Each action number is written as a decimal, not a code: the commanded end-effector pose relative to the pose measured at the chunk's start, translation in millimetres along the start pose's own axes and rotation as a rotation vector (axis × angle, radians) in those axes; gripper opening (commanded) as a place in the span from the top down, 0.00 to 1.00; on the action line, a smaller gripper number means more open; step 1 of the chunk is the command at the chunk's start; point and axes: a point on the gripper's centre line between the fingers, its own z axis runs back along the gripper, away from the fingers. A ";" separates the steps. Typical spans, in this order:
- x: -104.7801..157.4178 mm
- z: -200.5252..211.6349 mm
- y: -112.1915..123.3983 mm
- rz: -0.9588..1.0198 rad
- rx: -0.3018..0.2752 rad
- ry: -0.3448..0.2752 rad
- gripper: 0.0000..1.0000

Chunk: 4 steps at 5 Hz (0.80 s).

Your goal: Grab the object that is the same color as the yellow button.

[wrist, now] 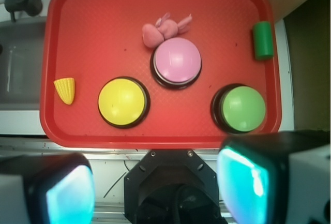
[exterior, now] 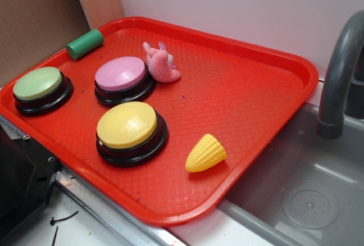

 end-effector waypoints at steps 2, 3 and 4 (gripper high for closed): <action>22.8 -25.6 -38.5 -0.195 -0.038 -0.091 0.00; 32.1 -41.3 -52.1 -0.223 -0.036 -0.114 0.00; 38.9 -61.9 -72.5 -0.218 0.004 -0.129 0.00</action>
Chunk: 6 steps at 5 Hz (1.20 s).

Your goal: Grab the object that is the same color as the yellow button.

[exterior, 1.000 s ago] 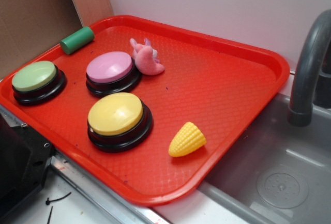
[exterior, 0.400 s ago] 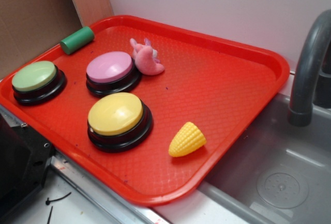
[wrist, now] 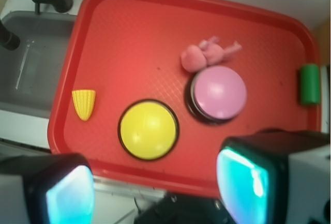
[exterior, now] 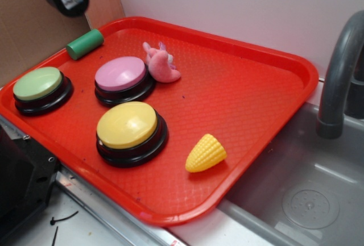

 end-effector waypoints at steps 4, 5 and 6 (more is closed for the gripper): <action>41.1 -106.3 -70.9 -0.184 0.038 0.037 0.00; 42.2 -121.2 -73.7 -0.207 0.032 0.042 0.00; 42.2 -149.0 -79.8 -0.260 0.020 0.078 0.00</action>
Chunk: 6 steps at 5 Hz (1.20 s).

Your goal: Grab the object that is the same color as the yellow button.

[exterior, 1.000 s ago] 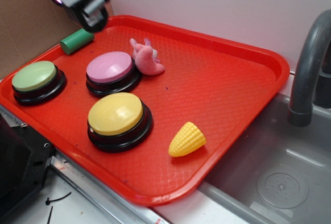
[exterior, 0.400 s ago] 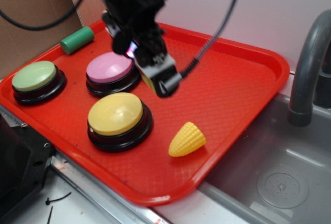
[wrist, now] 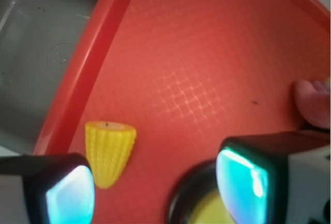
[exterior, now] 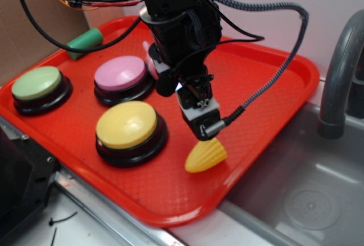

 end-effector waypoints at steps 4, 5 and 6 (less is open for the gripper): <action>-4.4 -40.4 -20.0 -0.058 -0.100 0.039 1.00; -3.8 -39.9 -14.7 -0.039 -0.122 0.037 1.00; -2.4 -41.1 -11.5 -0.034 -0.124 0.037 1.00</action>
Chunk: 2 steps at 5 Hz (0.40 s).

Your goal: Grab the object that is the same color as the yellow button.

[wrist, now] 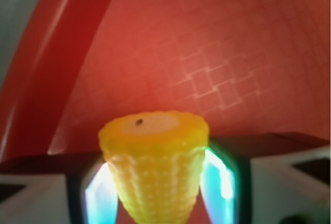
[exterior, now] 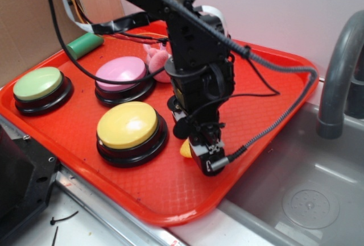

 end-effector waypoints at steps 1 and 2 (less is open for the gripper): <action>8.4 17.8 8.8 0.029 0.004 -0.057 1.00; 12.9 69.2 26.4 0.121 0.052 -0.105 1.00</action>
